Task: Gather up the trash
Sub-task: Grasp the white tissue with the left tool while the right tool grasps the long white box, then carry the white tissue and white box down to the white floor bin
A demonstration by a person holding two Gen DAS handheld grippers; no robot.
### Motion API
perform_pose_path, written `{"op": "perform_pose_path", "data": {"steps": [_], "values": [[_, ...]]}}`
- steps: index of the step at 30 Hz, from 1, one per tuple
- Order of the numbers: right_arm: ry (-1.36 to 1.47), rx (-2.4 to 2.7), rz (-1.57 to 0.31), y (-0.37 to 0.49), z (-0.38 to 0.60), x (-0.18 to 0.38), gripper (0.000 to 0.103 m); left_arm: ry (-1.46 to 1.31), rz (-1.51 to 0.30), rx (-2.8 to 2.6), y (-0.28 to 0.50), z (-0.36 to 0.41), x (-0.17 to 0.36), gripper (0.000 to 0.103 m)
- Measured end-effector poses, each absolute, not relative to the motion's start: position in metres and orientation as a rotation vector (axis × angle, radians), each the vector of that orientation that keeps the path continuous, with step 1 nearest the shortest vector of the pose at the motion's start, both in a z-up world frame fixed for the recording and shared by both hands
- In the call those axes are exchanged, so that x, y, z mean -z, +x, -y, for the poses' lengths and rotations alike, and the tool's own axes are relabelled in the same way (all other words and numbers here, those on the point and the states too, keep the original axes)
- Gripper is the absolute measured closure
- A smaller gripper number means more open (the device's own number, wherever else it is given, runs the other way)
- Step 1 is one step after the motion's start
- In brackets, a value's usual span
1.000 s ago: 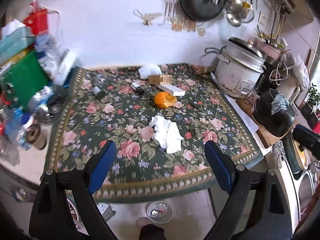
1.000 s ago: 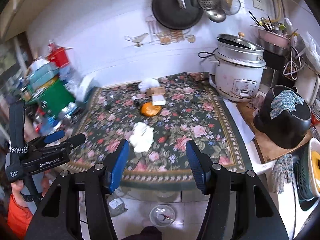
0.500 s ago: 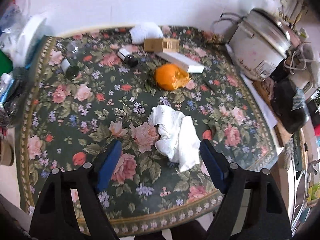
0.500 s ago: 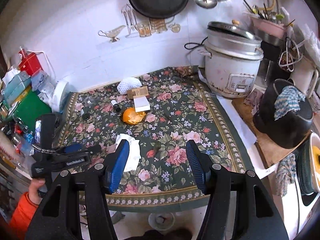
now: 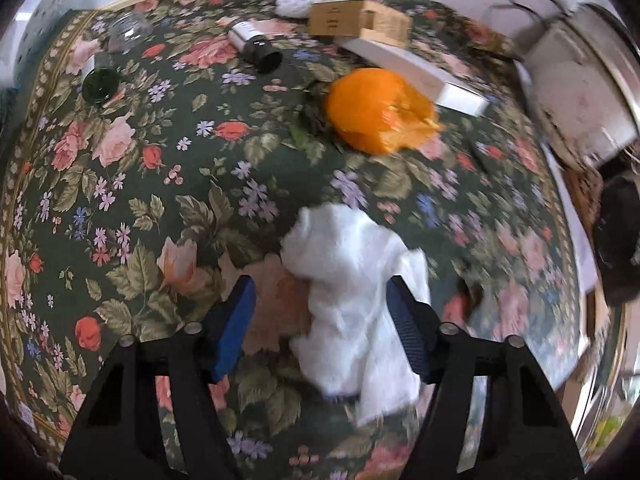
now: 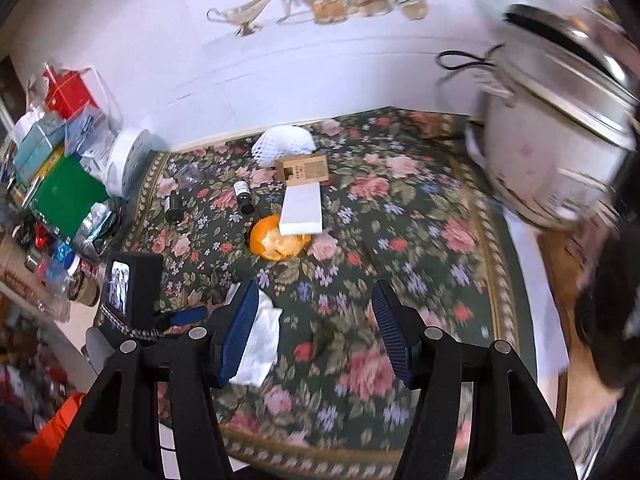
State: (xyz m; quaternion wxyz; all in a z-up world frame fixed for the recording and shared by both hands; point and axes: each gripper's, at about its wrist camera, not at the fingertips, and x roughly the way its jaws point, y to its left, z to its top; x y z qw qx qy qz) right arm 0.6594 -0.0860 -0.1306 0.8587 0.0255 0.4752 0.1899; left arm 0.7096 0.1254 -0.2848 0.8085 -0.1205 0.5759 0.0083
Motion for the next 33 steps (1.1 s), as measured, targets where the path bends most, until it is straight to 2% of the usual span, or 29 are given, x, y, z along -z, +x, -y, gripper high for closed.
{"op": "perform_pose_path", "data": {"steps": [1, 4, 7, 9, 10, 12, 13, 22, 23, 25, 26, 33], "values": [[0.049, -0.417, -1.007, 0.670, 0.084, 0.135, 0.037, -0.262, -1.233, -0.036, 0.712, -0.125, 0.286, 0.038], [0.052, -0.475, -1.026, 0.697, 0.077, 0.147, 0.034, -0.303, -1.219, -0.079, 0.718, -0.128, 0.291, 0.044], [0.046, -0.515, -1.062, 0.724, 0.065, 0.163, 0.034, -0.324, -1.202, -0.083, 0.721, -0.126, 0.291, 0.057], [0.053, -0.540, -1.085, 0.740, 0.058, 0.173, 0.034, -0.316, -1.190, -0.098, 0.722, -0.123, 0.291, 0.073], [0.058, -0.552, -1.098, 0.747, 0.054, 0.180, 0.034, -0.313, -1.190, -0.104, 0.723, -0.121, 0.292, 0.076], [0.059, -0.567, -1.128, 0.759, 0.042, 0.194, 0.034, -0.324, -1.187, -0.105, 0.723, -0.120, 0.294, 0.095], [0.055, -0.571, -1.143, 0.765, 0.036, 0.202, 0.034, -0.333, -1.190, -0.103, 0.723, -0.120, 0.294, 0.097], [-0.014, -0.530, -1.191, 0.780, 0.012, 0.239, 0.035, -0.363, -1.168, -0.129, 0.709, -0.137, 0.282, 0.100], [-0.022, -0.524, -1.189, 0.781, 0.011, 0.240, 0.036, -0.365, -1.157, -0.131, 0.707, -0.140, 0.278, 0.100], [-0.041, -0.511, -1.179, 0.780, 0.010, 0.242, 0.052, -0.362, -1.135, -0.133, 0.704, -0.144, 0.270, 0.100], [-0.047, -0.510, -1.180, 0.780, 0.009, 0.243, 0.054, -0.359, -1.123, -0.131, 0.703, -0.146, 0.264, 0.100], [-0.030, -0.462, -1.109, 0.763, 0.017, 0.223, 0.055, -0.317, -1.023, -0.098, 0.688, -0.150, 0.223, 0.100]]}}
